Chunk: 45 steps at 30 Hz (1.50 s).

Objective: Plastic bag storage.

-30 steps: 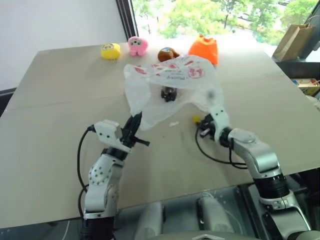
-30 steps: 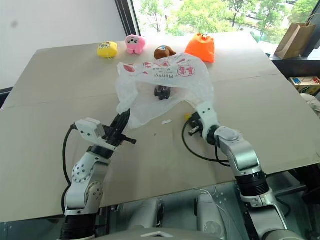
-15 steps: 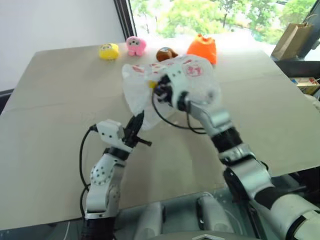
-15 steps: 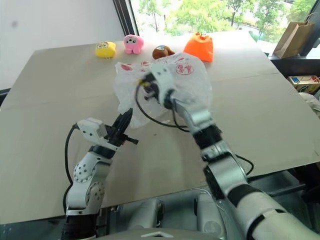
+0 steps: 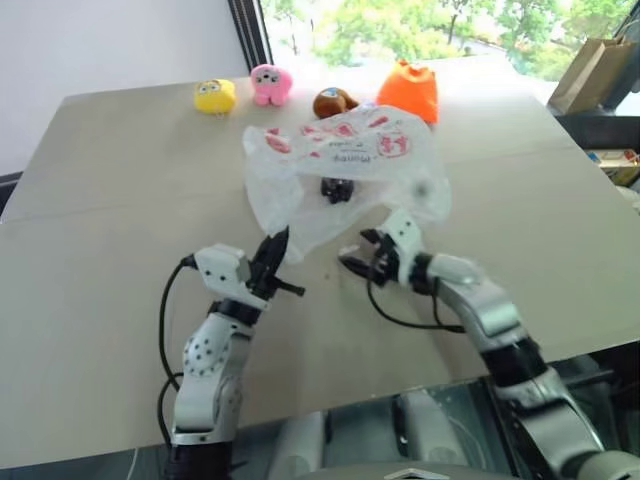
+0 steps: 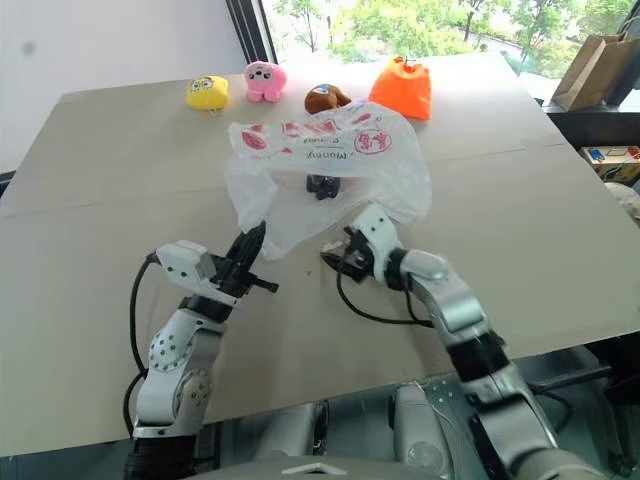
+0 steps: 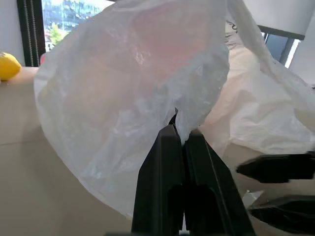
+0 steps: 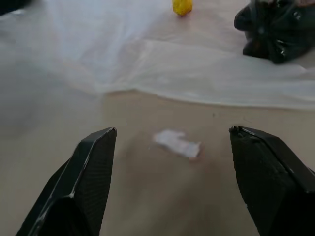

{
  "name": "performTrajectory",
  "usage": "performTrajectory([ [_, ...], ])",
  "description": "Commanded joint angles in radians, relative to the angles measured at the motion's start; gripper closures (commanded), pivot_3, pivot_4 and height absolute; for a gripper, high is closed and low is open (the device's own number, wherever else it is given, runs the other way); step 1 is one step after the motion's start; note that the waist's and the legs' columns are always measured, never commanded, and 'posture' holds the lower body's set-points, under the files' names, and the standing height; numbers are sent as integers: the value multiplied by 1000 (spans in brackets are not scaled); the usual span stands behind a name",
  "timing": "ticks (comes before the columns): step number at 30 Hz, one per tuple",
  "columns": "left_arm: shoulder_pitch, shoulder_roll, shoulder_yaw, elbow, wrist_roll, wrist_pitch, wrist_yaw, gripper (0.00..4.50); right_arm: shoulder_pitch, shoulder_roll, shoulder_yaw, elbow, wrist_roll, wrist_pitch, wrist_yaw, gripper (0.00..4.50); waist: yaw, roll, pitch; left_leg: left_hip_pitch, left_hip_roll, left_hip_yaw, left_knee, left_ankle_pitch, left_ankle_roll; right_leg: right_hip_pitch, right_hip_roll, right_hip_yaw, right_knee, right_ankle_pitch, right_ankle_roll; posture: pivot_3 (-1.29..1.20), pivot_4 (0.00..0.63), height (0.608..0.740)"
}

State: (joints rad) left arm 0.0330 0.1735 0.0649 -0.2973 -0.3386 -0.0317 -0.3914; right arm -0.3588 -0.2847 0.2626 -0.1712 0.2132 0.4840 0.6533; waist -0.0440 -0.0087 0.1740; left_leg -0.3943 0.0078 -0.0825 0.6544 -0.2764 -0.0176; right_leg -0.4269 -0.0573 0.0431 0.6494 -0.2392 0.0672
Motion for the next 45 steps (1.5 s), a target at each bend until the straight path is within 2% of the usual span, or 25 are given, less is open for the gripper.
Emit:
performTrajectory([
  [1,-10,5,-2,-11,-10,-10,-16,4500,98,-57,-58,-137,-13,76,-59,829,5,0,0,1,0,0,0,-1,1,0,0,0,2,0,0,0,150,740],
  [4,-17,4,-3,2,-10,-11,-23,4500,168,-78,-148,-162,-26,120,-149,829,9,0,0,4,-1,-1,3,-1,2,4,1,0,6,0,0,0,150,740],
  [6,-19,5,-1,5,-11,-10,-28,4500,155,-51,-218,-151,-21,147,-226,829,6,-1,1,13,-1,0,5,-1,2,14,1,1,5,0,0,0,150,740],
  [9,-21,5,3,8,-13,-9,-33,4500,105,-10,-281,-128,-20,162,-309,829,3,-1,1,15,0,0,6,-1,2,16,3,2,6,-1,0,0,150,740],
  [15,-34,5,0,14,-6,-9,-35,4500,-34,63,-311,-7,-19,93,-363,829,3,-1,1,15,2,-1,8,-1,2,15,5,2,9,0,0,0,150,740],
  [20,-50,11,10,21,-3,-12,-33,4500,-70,83,-317,52,-17,65,-369,829,7,-1,1,13,1,-1,10,-1,2,15,4,2,8,0,0,0,150,740],
  [23,-51,15,15,25,-4,-16,-33,4500,-64,72,-318,65,-19,61,-360,1547,6,-1,1,13,1,-1,10,-1,2,15,4,2,7,0,0,0,150,740],
  [24,-52,16,17,26,-4,-17,-32,4500,-63,72,-321,67,-20,60,-362,1978,6,-1,1,13,1,-1,10,-1,2,15,4,2,7,0,0,0,150,740],
  [25,-52,17,19,29,-4,-19,-33,4500,-64,71,-323,67,-18,61,-362,2599,6,-1,1,13,1,-1,10,-1,2,15,4,2,8,0,0,0,150,740],
  [29,-71,24,29,35,-33,-11,-50,4500,-85,75,-330,68,-6,64,-364,4366,5,-1,1,13,1,-1,10,-1,2,15,4,2,8,0,0,0,150,740],
  [32,-126,40,45,66,-37,-13,-54,4500,-118,72,-332,81,0,58,-352,4439,5,-1,1,14,1,-1,10,-1,2,15,4,2,9,0,0,0,150,740],
  [35,-244,62,91,124,-48,6,-26,4500,-223,49,-352,156,-1,11,-340,4439,4,0,1,14,1,-1,11,-1,2,15,4,2,10,0,0,0,150,740],
  [37,-392,98,134,214,-48,28,3,4500,-350,25,-384,258,0,-41,-342,4439,4,0,3,14,1,-1,12,-1,2,15,4,1,11,0,0,0,150,740],
  [40,-682,168,202,415,-71,62,32,4500,-581,-14,-430,450,16,-133,-331,4439,4,-1,6,12,1,-2,14,-1,2,14,5,0,13,0,0,0,150,740],
  [45,-1068,302,237,779,-58,36,-49,4500,-888,-60,-454,731,24,-272,-262,4439,-3,-1,7,10,0,-2,10,2,-2,12,4,0,8,0,-1,0,150,740],
])
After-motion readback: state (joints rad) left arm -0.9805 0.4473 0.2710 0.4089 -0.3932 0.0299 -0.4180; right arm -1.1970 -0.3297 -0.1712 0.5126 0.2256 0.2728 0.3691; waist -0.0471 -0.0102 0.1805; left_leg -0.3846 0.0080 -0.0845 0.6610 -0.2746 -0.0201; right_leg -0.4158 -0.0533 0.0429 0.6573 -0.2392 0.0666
